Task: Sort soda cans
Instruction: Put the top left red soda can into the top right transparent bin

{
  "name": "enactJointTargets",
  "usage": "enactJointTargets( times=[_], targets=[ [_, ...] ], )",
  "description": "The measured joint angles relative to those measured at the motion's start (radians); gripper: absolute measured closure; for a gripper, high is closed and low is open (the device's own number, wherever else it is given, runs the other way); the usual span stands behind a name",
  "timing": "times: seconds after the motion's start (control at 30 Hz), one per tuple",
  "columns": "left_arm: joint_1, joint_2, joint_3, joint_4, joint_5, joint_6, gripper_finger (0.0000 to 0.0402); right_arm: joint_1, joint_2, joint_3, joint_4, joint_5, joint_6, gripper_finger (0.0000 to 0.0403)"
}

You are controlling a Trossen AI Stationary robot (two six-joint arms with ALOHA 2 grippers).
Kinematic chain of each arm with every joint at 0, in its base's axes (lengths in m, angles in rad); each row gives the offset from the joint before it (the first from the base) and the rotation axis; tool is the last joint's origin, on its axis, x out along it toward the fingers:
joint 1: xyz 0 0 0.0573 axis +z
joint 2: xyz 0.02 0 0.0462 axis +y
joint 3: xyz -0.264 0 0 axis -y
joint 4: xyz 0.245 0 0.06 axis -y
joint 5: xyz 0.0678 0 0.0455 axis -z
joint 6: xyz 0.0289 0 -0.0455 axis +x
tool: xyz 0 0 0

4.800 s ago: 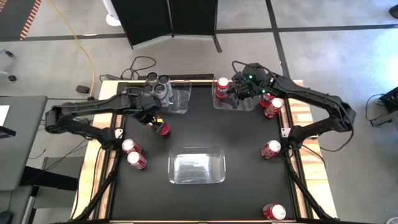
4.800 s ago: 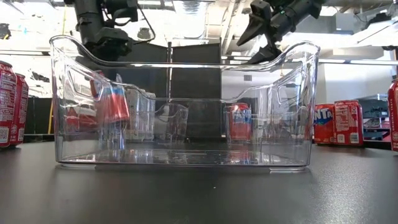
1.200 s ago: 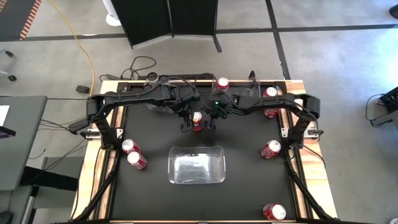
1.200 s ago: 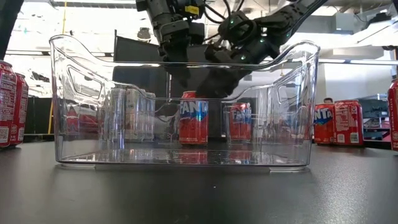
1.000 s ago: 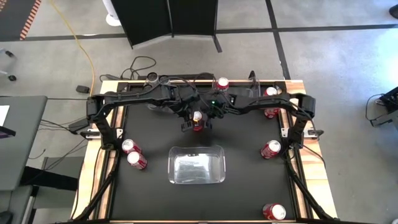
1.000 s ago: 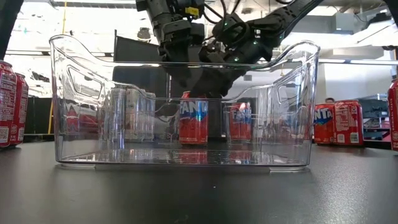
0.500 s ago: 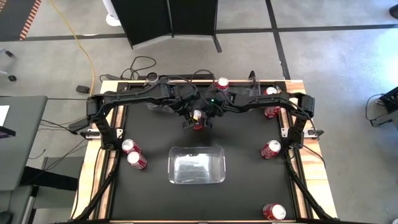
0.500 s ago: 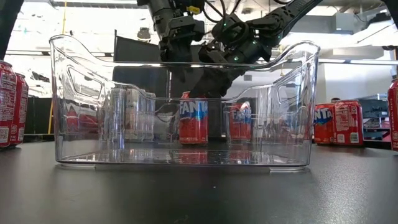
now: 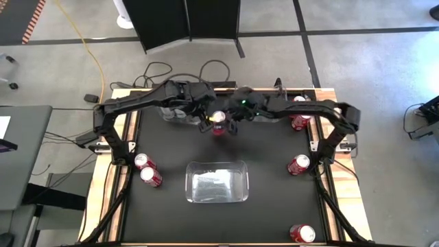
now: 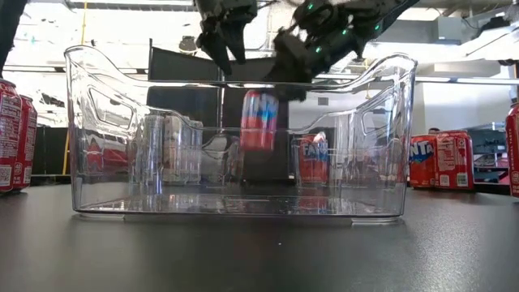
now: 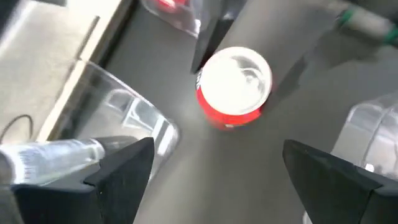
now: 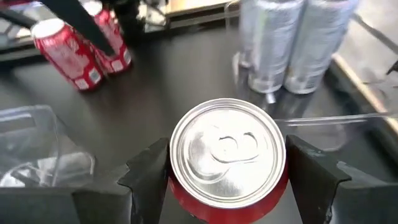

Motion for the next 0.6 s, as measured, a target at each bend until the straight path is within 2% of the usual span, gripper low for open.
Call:
enactJointTargets(
  times=[0.1,0.27,0.6],
  targets=[
    [0.0,-0.017,0.004,-0.005,-0.02,-0.001,0.005,-0.027,-0.066,0.0,-0.04,0.011,0.02,0.0126],
    [0.004,-0.035,0.005,-0.008,-0.056,0.002,0.005,-0.097,-0.184,0.0,-0.124,0.091,0.019,0.0127],
    [0.022,-0.037,0.005,0.019,-0.063,0.025,0.005,-0.23,-0.304,0.001,-0.315,0.104,0.008,0.0127]
  ],
)
